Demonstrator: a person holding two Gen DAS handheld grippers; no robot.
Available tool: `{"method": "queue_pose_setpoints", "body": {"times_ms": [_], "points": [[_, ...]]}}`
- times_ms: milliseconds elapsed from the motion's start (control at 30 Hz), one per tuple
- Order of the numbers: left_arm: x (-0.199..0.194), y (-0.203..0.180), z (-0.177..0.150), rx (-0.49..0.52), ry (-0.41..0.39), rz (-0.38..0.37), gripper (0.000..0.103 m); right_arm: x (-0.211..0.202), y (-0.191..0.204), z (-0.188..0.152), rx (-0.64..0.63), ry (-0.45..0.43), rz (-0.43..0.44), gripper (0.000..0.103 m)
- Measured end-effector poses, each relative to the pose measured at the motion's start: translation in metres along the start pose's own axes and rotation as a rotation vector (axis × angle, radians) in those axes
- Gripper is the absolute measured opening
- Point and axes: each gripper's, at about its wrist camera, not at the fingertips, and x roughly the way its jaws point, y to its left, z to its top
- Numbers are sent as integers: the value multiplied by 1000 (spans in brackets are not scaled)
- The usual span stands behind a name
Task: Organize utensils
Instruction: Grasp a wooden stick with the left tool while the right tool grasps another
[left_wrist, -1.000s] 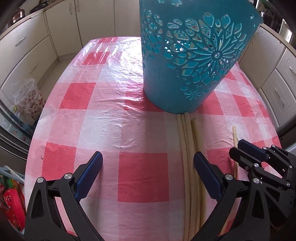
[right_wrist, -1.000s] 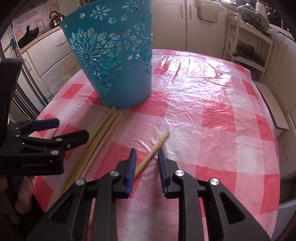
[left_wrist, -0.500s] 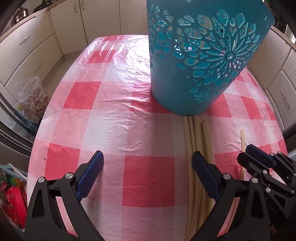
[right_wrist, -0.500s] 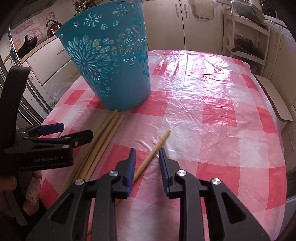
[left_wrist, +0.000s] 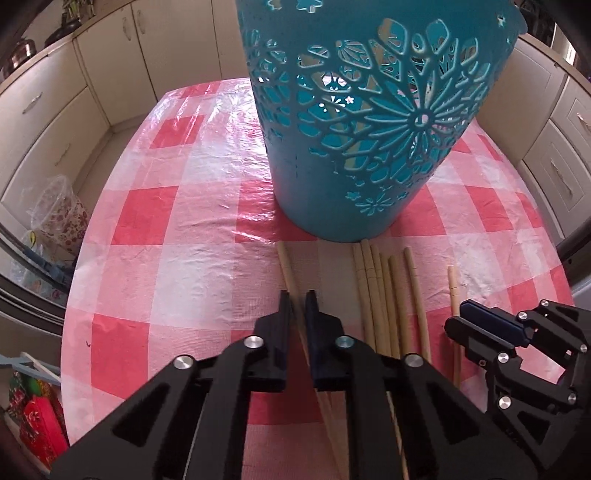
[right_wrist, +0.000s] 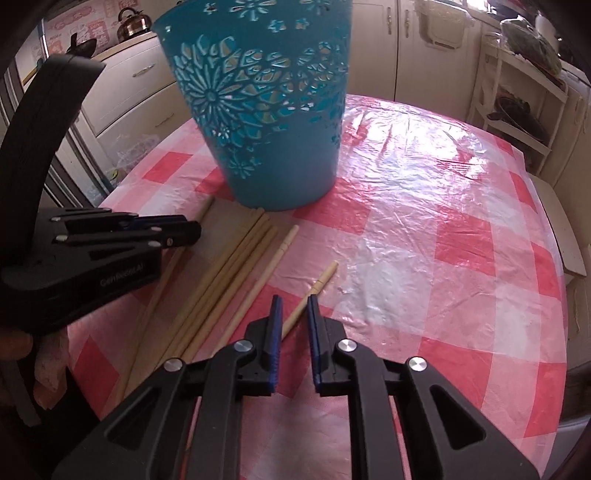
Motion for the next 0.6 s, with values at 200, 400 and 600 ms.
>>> {"method": "queue_pose_setpoints", "body": {"times_ms": [200,400,600], "points": [[-2,0,0,22,13,-4,6,-1,-10,1,54,28,-37,12],[-44,24,-17,-59,-110,-192,5,-4,-10,-3,65,40,-8,9],[-137,48,-15,-72,-373,-266,5,-9,-17,-9,95,32,0,9]]}}
